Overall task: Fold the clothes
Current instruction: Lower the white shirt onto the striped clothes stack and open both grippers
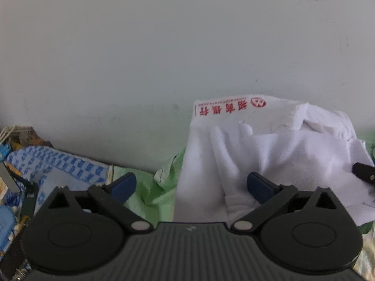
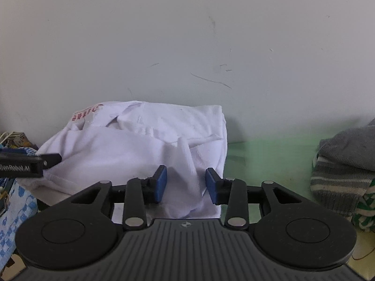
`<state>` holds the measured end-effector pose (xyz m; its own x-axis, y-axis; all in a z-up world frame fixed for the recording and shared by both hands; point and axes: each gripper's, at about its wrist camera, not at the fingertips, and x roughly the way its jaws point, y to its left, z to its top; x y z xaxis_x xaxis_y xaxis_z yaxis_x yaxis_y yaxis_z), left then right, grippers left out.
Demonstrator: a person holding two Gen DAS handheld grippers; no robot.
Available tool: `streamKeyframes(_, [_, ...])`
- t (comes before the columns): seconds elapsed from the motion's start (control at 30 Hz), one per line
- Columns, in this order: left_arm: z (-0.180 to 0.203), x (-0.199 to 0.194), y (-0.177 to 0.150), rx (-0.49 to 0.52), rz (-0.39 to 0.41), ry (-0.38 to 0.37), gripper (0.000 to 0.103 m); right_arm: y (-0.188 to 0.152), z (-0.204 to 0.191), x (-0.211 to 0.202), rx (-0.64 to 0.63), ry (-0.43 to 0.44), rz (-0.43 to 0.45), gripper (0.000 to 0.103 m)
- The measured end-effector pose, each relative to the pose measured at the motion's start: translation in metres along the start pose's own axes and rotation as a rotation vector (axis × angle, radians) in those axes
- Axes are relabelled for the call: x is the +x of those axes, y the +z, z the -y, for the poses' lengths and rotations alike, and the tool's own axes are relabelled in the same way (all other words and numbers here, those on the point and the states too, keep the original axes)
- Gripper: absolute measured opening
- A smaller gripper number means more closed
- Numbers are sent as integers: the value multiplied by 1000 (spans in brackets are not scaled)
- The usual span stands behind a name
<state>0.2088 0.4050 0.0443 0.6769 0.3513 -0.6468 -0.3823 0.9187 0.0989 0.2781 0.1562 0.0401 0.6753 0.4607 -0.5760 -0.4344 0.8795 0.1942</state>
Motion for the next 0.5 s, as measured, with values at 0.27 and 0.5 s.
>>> streamKeyframes(0.27, [-15, -28, 10, -30, -25, -11, 101, 13, -6, -35, 42, -51, 26, 52])
streamKeyframes(0.5, [-19, -59, 7, -59, -22, -21, 102, 11, -22, -63, -16, -91, 54, 65])
